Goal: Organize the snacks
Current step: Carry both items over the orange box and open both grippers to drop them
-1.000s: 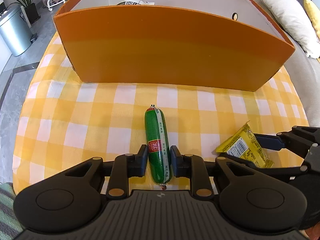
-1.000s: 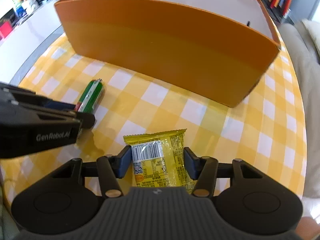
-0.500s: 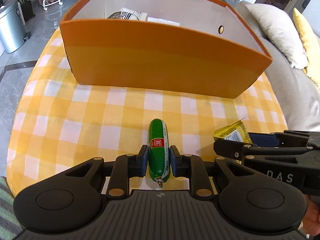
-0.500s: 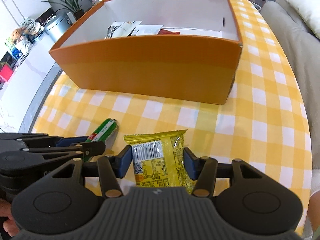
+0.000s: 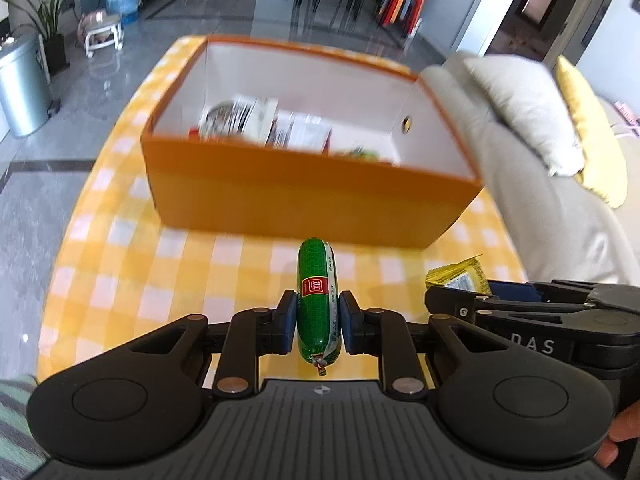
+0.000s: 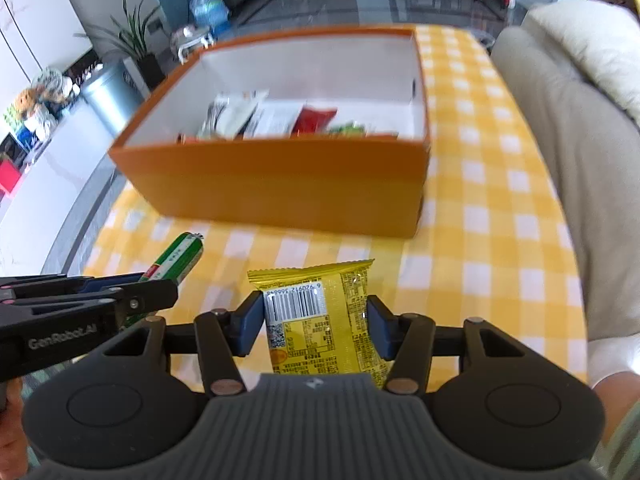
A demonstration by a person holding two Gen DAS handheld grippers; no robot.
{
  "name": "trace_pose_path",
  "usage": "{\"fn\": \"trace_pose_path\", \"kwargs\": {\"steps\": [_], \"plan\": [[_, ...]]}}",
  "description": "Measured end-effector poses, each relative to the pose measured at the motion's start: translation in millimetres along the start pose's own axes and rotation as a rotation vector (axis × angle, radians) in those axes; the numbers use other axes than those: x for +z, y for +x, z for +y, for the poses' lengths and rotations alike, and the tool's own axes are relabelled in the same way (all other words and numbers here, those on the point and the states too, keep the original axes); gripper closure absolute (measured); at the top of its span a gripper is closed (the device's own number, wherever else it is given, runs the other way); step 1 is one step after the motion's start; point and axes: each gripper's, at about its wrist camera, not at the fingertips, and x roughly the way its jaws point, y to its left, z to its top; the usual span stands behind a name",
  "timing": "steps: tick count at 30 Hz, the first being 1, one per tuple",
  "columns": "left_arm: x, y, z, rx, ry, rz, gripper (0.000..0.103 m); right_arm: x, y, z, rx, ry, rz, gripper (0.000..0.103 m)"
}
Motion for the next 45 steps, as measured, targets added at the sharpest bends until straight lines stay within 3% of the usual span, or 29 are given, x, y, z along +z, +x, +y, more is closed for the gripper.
{"fn": "trace_pose_path", "kwargs": {"steps": [9,19,26,32,38,45], "plan": [[30,-12,-24,-0.049,0.033,-0.068,0.079,21,-33,6,-0.012,-0.032,-0.114,0.051],[87,5,-32,-0.042,0.095,-0.093,0.079,65,-26,7,-0.019,-0.09,-0.14,0.051],[117,32,-25,-0.023,0.117,-0.047,0.079,107,-3,3,-0.078,-0.182,-0.143,0.051],[127,64,-20,0.004,0.148,0.021,0.079,122,30,6,-0.106,-0.359,-0.104,0.051],[132,92,-16,-0.005,0.184,0.082,0.079,129,54,11,-0.059,-0.493,-0.104,0.052],[139,117,-16,-0.026,0.194,0.121,0.079,138,83,11,-0.067,-0.528,-0.066,0.052]]}}
